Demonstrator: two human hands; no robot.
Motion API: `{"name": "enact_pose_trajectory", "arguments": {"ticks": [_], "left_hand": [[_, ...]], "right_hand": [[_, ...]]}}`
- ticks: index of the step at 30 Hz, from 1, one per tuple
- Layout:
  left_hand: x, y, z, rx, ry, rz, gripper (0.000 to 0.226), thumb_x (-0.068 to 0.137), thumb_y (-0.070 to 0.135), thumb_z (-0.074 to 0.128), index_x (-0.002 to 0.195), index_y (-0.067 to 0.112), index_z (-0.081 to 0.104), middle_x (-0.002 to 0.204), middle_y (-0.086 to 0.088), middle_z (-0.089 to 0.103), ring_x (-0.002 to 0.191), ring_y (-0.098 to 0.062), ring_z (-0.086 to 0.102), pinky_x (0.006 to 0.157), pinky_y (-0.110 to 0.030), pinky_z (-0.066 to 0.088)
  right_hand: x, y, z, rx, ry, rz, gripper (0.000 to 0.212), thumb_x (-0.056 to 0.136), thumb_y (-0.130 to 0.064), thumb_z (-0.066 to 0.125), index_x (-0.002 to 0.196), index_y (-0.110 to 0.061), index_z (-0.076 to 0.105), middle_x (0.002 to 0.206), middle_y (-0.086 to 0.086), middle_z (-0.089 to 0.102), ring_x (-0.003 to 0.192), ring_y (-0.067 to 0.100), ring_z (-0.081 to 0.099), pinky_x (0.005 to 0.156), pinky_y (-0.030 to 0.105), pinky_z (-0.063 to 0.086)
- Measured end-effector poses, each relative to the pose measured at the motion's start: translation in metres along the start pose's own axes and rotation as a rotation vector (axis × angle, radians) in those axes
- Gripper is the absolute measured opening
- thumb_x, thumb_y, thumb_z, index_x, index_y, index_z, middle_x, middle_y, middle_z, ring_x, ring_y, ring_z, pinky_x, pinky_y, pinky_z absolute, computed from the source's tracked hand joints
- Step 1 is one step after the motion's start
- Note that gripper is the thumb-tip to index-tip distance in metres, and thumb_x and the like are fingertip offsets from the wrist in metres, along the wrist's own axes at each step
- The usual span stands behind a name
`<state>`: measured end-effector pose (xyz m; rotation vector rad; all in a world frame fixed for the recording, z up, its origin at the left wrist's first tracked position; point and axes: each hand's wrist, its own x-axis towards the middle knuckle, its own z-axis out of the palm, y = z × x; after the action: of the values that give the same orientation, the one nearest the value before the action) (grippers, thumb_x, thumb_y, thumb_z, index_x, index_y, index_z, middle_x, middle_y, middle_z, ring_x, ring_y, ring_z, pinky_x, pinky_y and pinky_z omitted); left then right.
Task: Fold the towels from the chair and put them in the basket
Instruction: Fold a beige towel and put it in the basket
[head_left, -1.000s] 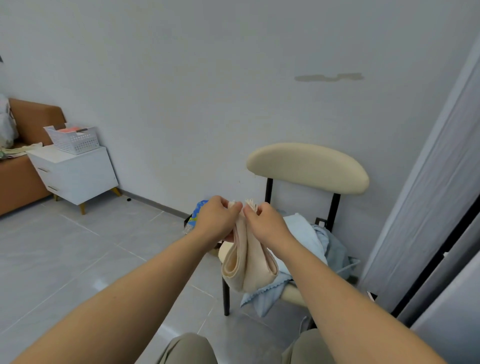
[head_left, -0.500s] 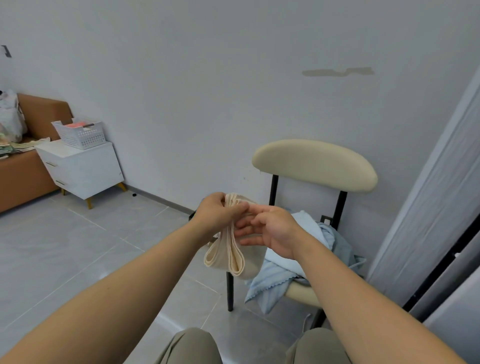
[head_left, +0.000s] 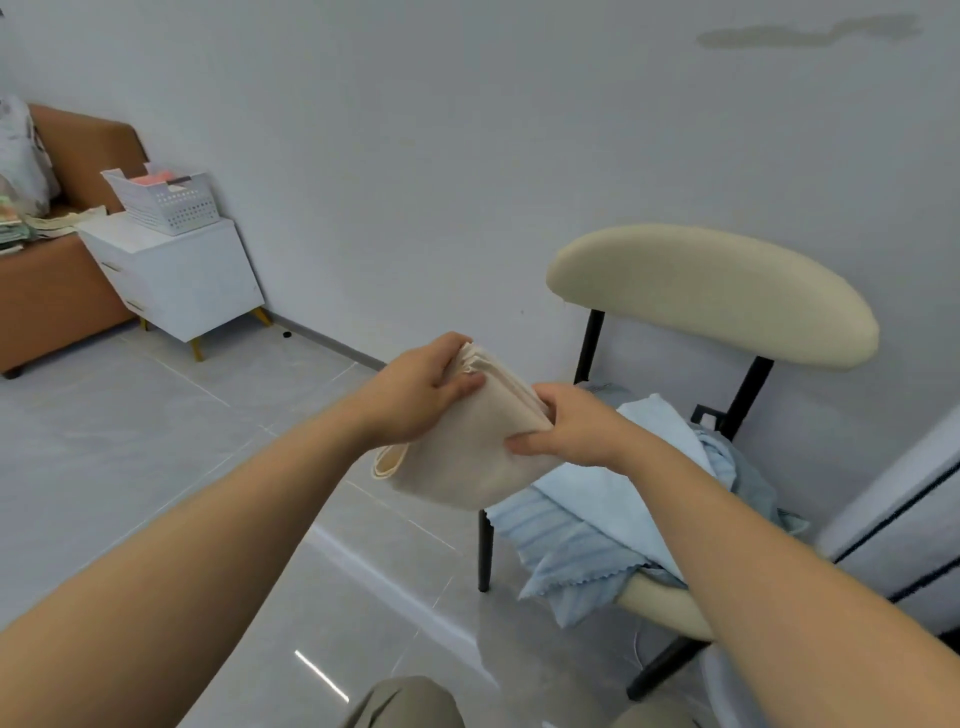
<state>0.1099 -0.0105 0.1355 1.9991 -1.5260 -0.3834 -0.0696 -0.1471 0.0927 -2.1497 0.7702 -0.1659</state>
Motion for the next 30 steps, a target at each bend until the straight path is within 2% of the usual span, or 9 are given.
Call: {"name": "enact_pose_trajectory", "arguments": {"ticks": [4,6,9,11,16,19,22,25,30], "left_hand": [[0.021,-0.028,-0.028,-0.176,0.147,-0.199,0.02,0.103,0.04,0.046,0.114,0.024,0.052,0.103,0.012,0.06,0.098,-0.011,0.056,0.075,-0.026,0.04],[0.026,-0.024,-0.051,-0.28,0.208,-0.294,0.028,0.104,0.04,0.043,0.121,0.021,0.053,0.113,0.008,0.06,0.106,-0.013,0.055,0.079,-0.026,0.04],[0.027,0.005,-0.111,-0.364,0.31,-0.378,0.031,0.105,0.04,0.039,0.125,0.02,0.051,0.118,0.006,0.059,0.111,-0.016,0.055,0.087,-0.03,0.04],[0.028,0.034,-0.167,-0.398,0.373,-0.403,0.032,0.105,0.039,0.037,0.13,0.023,0.049,0.122,0.009,0.056,0.113,-0.014,0.052,0.09,-0.029,0.037],[0.019,0.095,-0.308,-0.328,0.48,-0.396,0.033,0.107,0.039,0.033,0.136,0.028,0.043,0.122,0.012,0.051,0.11,-0.011,0.047,0.09,-0.027,0.031],[0.009,0.106,-0.378,-0.24,0.563,-0.358,0.032,0.107,0.039,0.033,0.134,0.027,0.046,0.116,0.01,0.054,0.106,-0.012,0.049,0.088,-0.028,0.033],[-0.004,0.096,-0.438,-0.133,0.634,-0.331,0.032,0.108,0.04,0.031,0.129,0.025,0.05,0.11,0.008,0.058,0.1,-0.015,0.052,0.084,-0.03,0.035],[-0.012,0.074,-0.484,-0.121,0.679,-0.313,0.032,0.108,0.039,0.031,0.127,0.024,0.052,0.107,0.008,0.058,0.1,-0.015,0.052,0.085,-0.03,0.036],[-0.027,0.022,-0.538,-0.158,0.717,-0.357,0.031,0.108,0.039,0.033,0.127,0.023,0.052,0.106,0.007,0.058,0.1,-0.016,0.052,0.082,-0.029,0.033]], "right_hand": [[0.029,-0.034,-0.028,0.18,-0.042,-0.02,0.028,0.076,-0.033,0.085,0.067,-0.031,0.059,0.063,-0.014,0.056,0.061,0.007,0.053,0.058,0.025,0.041],[0.035,-0.069,-0.047,0.242,0.012,-0.037,0.024,0.077,-0.028,0.085,0.081,-0.035,0.062,0.075,-0.016,0.061,0.069,0.008,0.058,0.061,0.023,0.045],[0.034,-0.14,-0.08,0.225,0.051,-0.106,0.041,0.08,-0.032,0.081,0.105,-0.037,0.049,0.097,-0.003,0.066,0.077,0.015,0.063,0.067,0.031,0.053],[0.03,-0.197,-0.106,0.163,0.019,-0.161,0.039,0.082,-0.036,0.079,0.104,-0.037,0.046,0.098,0.001,0.064,0.078,0.019,0.062,0.071,0.037,0.052],[0.021,-0.329,-0.157,0.098,-0.036,-0.188,0.024,0.082,-0.041,0.079,0.093,-0.027,0.063,0.077,-0.013,0.063,0.067,0.003,0.056,0.065,0.024,0.046],[0.021,-0.395,-0.169,0.095,-0.108,-0.191,0.029,0.083,-0.047,0.077,0.077,-0.021,0.066,0.066,-0.01,0.059,0.059,0.006,0.054,0.061,0.025,0.045],[0.026,-0.458,-0.171,0.16,-0.157,-0.232,0.038,0.081,-0.056,0.074,0.075,-0.019,0.067,0.07,0.003,0.061,0.066,0.018,0.059,0.068,0.034,0.05],[0.043,-0.51,-0.164,0.24,-0.18,-0.268,0.029,0.086,-0.047,0.074,0.079,-0.019,0.072,0.083,0.002,0.072,0.083,0.022,0.071,0.084,0.039,0.057],[0.08,-0.568,-0.117,0.468,-0.18,-0.264,0.021,0.086,-0.019,0.079,0.087,-0.003,0.065,0.085,0.009,0.069,0.081,0.025,0.071,0.077,0.042,0.061]]}}
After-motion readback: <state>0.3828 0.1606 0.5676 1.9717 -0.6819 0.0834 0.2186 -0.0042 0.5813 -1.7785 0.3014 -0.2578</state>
